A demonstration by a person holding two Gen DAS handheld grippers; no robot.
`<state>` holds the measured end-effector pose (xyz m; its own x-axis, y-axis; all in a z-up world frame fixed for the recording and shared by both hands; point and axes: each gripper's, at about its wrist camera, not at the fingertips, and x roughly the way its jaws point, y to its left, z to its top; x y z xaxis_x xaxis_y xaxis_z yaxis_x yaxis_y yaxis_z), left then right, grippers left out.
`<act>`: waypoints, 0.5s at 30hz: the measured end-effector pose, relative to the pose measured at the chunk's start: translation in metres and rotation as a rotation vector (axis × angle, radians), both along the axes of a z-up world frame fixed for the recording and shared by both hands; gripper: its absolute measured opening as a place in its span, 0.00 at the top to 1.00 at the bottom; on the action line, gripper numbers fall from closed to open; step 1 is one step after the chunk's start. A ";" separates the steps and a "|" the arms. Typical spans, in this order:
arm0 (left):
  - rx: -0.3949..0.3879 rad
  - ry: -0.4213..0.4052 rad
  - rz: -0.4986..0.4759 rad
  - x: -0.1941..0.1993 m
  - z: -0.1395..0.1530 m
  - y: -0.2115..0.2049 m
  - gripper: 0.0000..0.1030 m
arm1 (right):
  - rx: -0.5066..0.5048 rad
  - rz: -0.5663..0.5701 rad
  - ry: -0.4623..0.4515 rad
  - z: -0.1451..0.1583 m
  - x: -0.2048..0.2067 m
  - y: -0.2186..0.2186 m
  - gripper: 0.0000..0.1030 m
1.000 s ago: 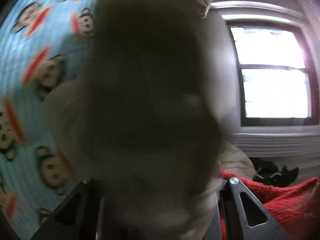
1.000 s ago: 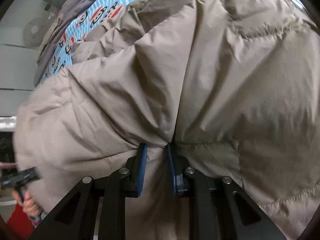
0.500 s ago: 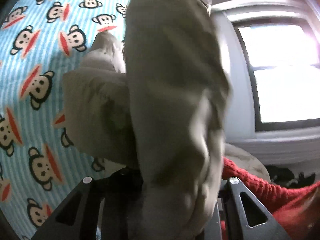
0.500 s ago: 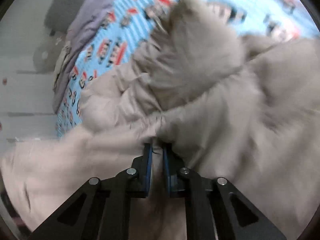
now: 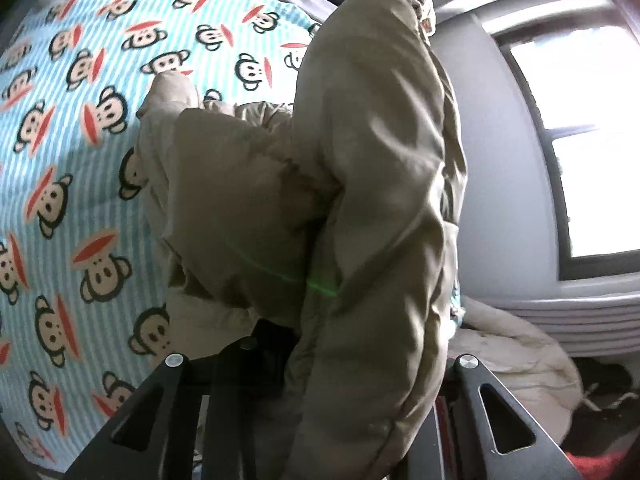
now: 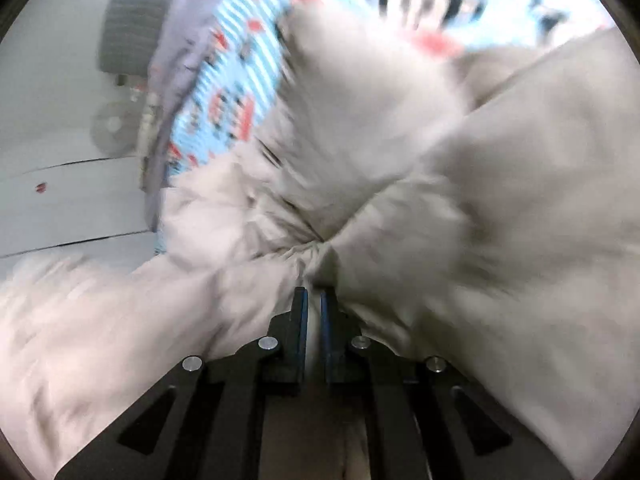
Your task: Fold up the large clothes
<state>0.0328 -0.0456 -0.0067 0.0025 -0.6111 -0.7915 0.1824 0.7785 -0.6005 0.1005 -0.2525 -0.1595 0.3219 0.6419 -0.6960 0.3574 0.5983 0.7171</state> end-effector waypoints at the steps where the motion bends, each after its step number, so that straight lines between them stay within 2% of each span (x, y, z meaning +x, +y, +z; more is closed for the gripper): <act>1: 0.019 -0.008 -0.005 -0.001 0.001 -0.011 0.74 | -0.025 -0.013 -0.012 0.008 -0.010 -0.009 0.94; 2: 0.033 -0.012 -0.007 -0.004 0.004 -0.036 0.74 | -0.062 -0.032 -0.025 0.018 -0.027 -0.023 0.92; 4: 0.065 -0.027 -0.043 -0.010 0.001 -0.059 0.74 | -0.111 -0.070 -0.033 0.030 -0.057 -0.048 0.90; 9: 0.101 -0.063 -0.140 -0.013 -0.019 -0.112 0.67 | -0.178 -0.151 -0.005 0.036 -0.129 -0.092 0.90; 10: 0.094 -0.067 -0.158 -0.011 -0.025 -0.120 0.58 | -0.186 -0.162 -0.001 0.036 -0.141 -0.097 0.90; 11: 0.066 -0.066 -0.175 -0.012 -0.030 -0.130 0.54 | -0.190 -0.169 0.000 0.038 -0.152 -0.103 0.90; 15: 0.028 -0.052 -0.239 -0.011 -0.051 -0.166 0.45 | -0.199 -0.201 -0.004 0.040 -0.191 -0.121 0.90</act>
